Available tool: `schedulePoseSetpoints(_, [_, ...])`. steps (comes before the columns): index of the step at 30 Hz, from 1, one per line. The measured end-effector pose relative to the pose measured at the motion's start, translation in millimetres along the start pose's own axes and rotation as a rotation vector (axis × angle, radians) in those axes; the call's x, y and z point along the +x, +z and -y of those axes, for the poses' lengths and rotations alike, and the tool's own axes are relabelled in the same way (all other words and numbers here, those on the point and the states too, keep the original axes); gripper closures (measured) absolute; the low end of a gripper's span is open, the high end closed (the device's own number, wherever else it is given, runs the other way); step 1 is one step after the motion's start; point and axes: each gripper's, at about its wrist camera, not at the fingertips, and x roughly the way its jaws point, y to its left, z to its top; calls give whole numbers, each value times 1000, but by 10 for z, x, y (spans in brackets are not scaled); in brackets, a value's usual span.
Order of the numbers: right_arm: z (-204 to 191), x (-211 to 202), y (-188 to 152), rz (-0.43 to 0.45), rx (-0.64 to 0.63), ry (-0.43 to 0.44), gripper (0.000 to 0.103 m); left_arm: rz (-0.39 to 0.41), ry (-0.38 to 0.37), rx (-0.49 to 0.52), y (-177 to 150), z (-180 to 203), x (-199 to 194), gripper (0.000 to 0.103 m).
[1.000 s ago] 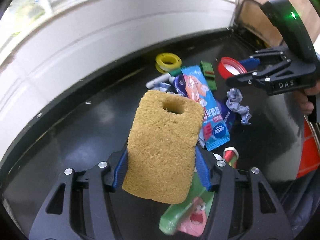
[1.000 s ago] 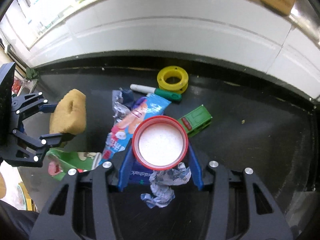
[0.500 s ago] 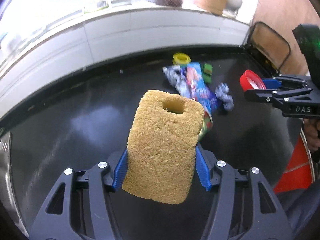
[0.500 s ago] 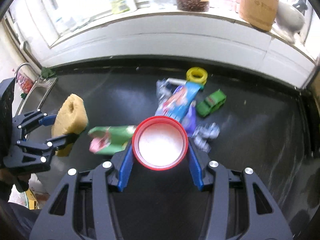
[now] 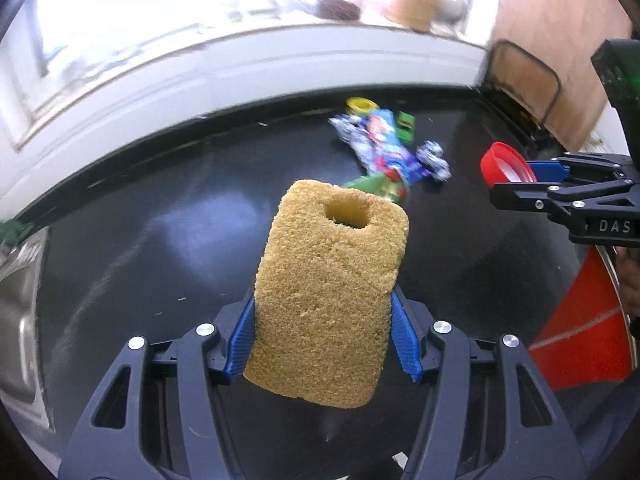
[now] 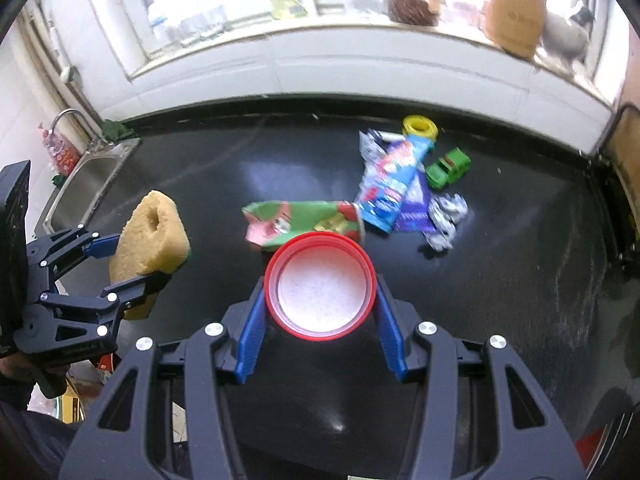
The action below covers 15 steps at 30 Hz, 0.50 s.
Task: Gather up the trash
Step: 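Carry sponge and lid to the bin and open both tools to drop them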
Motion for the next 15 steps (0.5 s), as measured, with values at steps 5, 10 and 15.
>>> schedulePoseSetpoints(5, [-585,18,184,37,-101,86,53,84,144,-133,-331,-415,-502,45])
schedulePoseSetpoints(10, [-1612,166,252,26,-270,244,53,100,327,-327,-1018,-917,-1096,45])
schedulePoseSetpoints(15, [-2778,316,33,-40,-452,415,53,65,488,-546,-2006,-1306,-1663,45])
